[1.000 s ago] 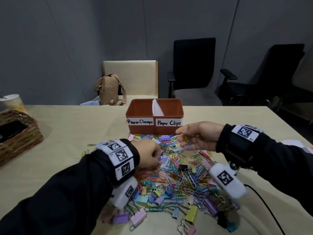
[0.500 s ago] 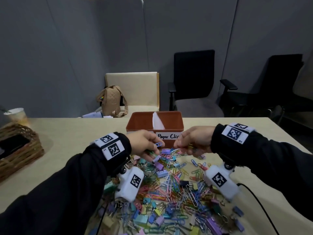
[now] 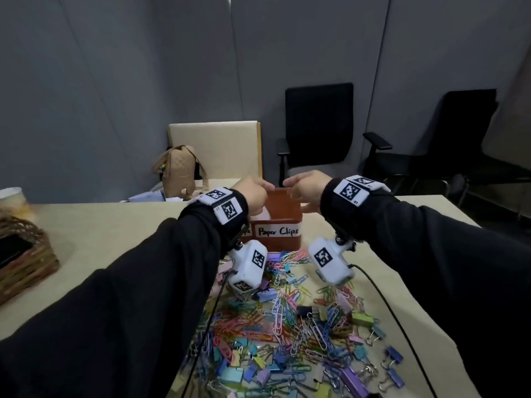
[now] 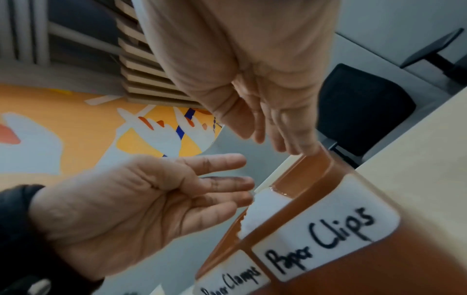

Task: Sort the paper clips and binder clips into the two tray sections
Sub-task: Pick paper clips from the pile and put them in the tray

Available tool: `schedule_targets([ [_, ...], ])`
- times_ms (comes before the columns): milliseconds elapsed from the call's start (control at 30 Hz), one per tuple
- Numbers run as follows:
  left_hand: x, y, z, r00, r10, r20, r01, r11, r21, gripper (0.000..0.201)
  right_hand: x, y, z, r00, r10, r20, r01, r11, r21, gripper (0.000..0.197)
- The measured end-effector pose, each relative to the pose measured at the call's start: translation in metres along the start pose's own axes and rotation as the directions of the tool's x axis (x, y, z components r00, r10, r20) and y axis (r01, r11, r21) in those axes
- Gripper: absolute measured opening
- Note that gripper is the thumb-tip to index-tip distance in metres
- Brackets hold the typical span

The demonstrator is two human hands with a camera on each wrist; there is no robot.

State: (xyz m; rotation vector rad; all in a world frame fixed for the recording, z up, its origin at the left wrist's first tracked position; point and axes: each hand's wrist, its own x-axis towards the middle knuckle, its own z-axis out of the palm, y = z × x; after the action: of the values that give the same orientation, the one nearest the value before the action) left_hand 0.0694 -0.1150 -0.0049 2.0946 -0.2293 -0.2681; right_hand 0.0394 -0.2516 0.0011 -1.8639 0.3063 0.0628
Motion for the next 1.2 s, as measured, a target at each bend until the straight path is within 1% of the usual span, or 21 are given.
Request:
schedule_targets([
  [67,-0.006,-0.007,0.000,0.999,0.032,0.002,-0.032,0.998,0.045,0.029,-0.008,0.009,-0.006,0.999,-0.032,0.004,0.032,0.999,-0.030,0.023],
  [133,-0.017,-0.015,0.000,0.991,0.130,0.043,-0.136,0.971,0.197,0.015,-0.020,0.022,-0.012,0.996,-0.071,0.045,0.077,0.982,-0.175,0.021],
  [200,-0.029,-0.022,0.001,0.964,0.212,0.163,-0.258,0.896,0.361,0.007,-0.030,0.039,-0.019,0.989,-0.061,0.133,0.108,0.917,-0.384,0.020],
  [233,-0.035,-0.025,0.003,0.950,0.209,0.234,-0.292,0.864,0.412,0.006,-0.035,0.047,-0.021,0.982,-0.019,0.189,0.109,0.872,-0.478,0.020],
  [300,-0.044,-0.032,0.011,0.923,0.135,0.361,-0.309,0.820,0.482,0.006,-0.045,0.063,-0.022,0.959,0.094,0.267,0.098,0.774,-0.625,0.018],
  [333,-0.049,-0.035,0.015,0.906,0.086,0.415,-0.309,0.805,0.507,0.007,-0.050,0.068,-0.019,0.946,0.136,0.295,0.114,0.712,-0.693,0.017],
  [367,-0.054,-0.038,0.019,0.885,0.036,0.464,-0.309,0.791,0.528,0.010,-0.055,0.071,-0.015,0.937,0.152,0.315,0.149,0.641,-0.753,0.017],
  [433,-0.063,-0.045,0.026,0.842,-0.058,0.536,-0.331,0.730,0.598,0.019,-0.064,0.075,-0.006,0.929,0.106,0.356,0.262,0.493,-0.830,0.024],
  [467,-0.068,-0.047,0.029,0.827,-0.088,0.555,-0.358,0.679,0.641,0.026,-0.069,0.075,-0.001,0.921,0.075,0.381,0.315,0.433,-0.845,0.027],
  [500,-0.073,-0.050,0.032,0.822,-0.101,0.560,-0.387,0.622,0.680,0.034,-0.073,0.075,0.005,0.911,0.050,0.410,0.359,0.393,-0.847,0.028],
  [567,-0.083,-0.056,0.039,0.832,-0.081,0.549,-0.430,0.532,0.730,0.051,-0.074,0.077,0.017,0.890,0.022,0.455,0.422,0.336,-0.842,0.027],
  [633,-0.091,-0.060,0.044,0.850,-0.051,0.525,-0.440,0.480,0.759,0.062,-0.072,0.077,0.027,0.882,0.031,0.470,0.443,0.286,-0.850,0.024],
  [733,-0.096,-0.063,0.047,0.876,-0.053,0.479,-0.412,0.432,0.802,0.061,-0.070,0.078,0.037,0.891,0.085,0.446,0.420,0.220,-0.881,0.034],
  [800,-0.097,-0.061,0.048,0.868,-0.043,0.494,-0.438,0.401,0.805,0.054,-0.070,0.077,0.039,0.889,0.102,0.447,0.421,0.206,-0.883,0.036],
  [867,-0.098,-0.061,0.046,0.855,-0.018,0.518,-0.470,0.391,0.791,0.043,-0.070,0.077,0.038,0.879,0.106,0.465,0.434,0.224,-0.872,0.040],
  [933,-0.097,-0.063,0.043,0.849,-0.001,0.528,-0.482,0.406,0.777,0.031,-0.072,0.077,0.036,0.867,0.095,0.490,0.452,0.268,-0.851,0.043],
  [1000,-0.095,-0.068,0.037,0.849,-0.010,0.528,-0.469,0.444,0.763,0.025,-0.075,0.079,0.037,0.854,0.077,0.515,0.469,0.315,-0.825,0.043],
  [1067,-0.094,-0.071,0.029,0.857,-0.009,0.515,-0.442,0.501,0.744,0.022,-0.079,0.081,0.041,0.849,0.066,0.523,0.477,0.329,-0.815,0.048],
  [1133,-0.096,-0.071,0.019,0.866,-0.001,0.500,-0.416,0.552,0.723,0.021,-0.085,0.082,0.046,0.843,0.063,0.534,0.498,0.286,-0.819,0.055],
  [1200,-0.097,-0.071,0.011,0.867,0.005,0.499,-0.412,0.571,0.710,0.023,-0.091,0.082,0.052,0.830,0.075,0.553,0.534,0.180,-0.826,0.057],
])
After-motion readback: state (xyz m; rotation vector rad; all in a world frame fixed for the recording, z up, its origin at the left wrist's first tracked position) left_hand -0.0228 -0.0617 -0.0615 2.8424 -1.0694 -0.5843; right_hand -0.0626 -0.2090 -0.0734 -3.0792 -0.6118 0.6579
